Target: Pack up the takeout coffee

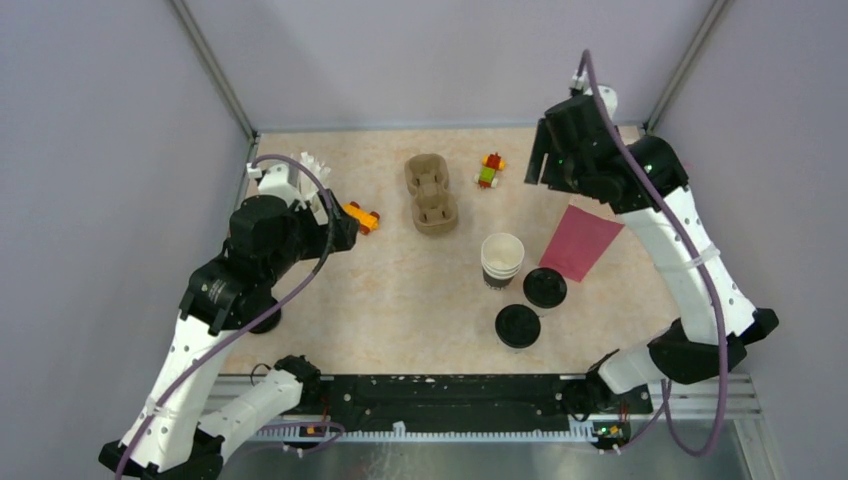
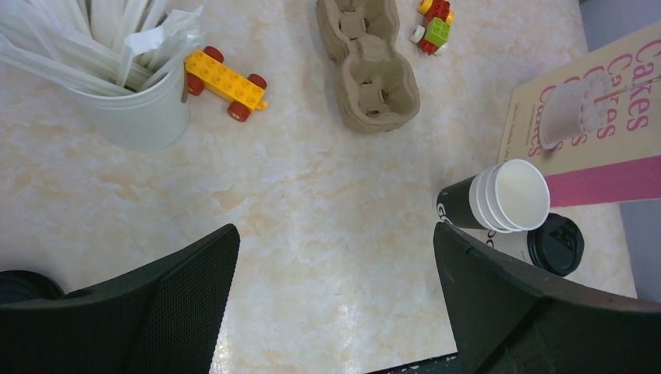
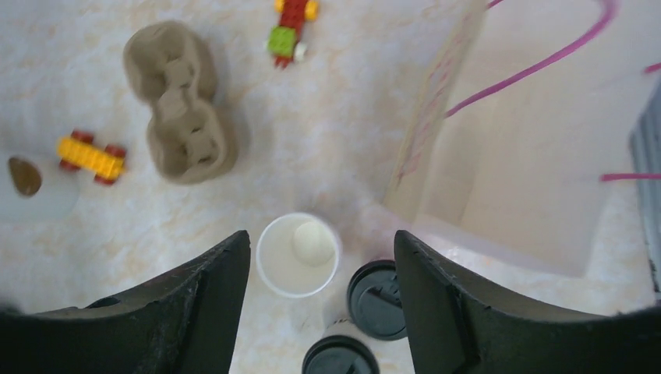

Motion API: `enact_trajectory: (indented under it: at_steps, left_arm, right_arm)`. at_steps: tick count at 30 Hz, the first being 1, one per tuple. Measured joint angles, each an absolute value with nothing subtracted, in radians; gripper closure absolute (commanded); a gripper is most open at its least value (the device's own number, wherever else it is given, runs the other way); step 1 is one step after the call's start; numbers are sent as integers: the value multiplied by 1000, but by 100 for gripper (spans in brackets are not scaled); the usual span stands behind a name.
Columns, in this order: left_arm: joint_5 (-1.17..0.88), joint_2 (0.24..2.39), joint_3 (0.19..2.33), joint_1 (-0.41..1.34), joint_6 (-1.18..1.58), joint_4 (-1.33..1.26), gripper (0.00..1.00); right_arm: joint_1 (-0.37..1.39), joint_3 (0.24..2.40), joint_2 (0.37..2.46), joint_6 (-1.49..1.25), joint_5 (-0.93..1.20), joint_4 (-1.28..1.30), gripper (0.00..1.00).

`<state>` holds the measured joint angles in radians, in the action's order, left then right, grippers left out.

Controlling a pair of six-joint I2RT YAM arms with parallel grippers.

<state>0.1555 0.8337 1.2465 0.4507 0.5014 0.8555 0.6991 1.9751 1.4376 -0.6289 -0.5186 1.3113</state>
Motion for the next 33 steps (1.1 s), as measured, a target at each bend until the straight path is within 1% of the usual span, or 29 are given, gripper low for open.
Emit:
enact_trajectory:
  at_steps: [4, 8, 10, 15, 20, 22, 25, 28, 29, 33]
  left_arm:
    - [117, 834, 1246, 451, 525, 868, 1]
    - [96, 833, 1246, 451, 533, 881, 1]
    - [93, 833, 1246, 451, 533, 890, 1]
    - [90, 833, 1246, 451, 532, 902, 1]
    - [85, 834, 1247, 451, 529, 910, 1]
    - [85, 834, 1247, 451, 525, 916, 1]
    - [85, 834, 1247, 451, 524, 926, 1]
    - [86, 834, 1247, 451, 525, 933, 1]
    - [86, 834, 1248, 451, 525, 935, 1]
    - [90, 834, 1248, 451, 525, 939, 1]
  right_arm:
    - [537, 2017, 1464, -525, -521, 1313, 38]
    - [423, 2004, 1483, -453, -505, 1301, 43]
    - [390, 1981, 1490, -429, -492, 1285, 45]
    - [340, 1906, 1538, -400, -455, 1216, 57]
    - [311, 1822, 1588, -385, -440, 1138, 63]
    - [303, 1806, 1603, -384, -434, 1115, 69]
    - [293, 1806, 1626, -376, -431, 1084, 88]
    - [290, 1806, 1641, -359, -432, 1063, 98]
    - [289, 1806, 1647, -353, -432, 1057, 100]
    - [289, 1842, 1666, -313, -439, 1064, 100]
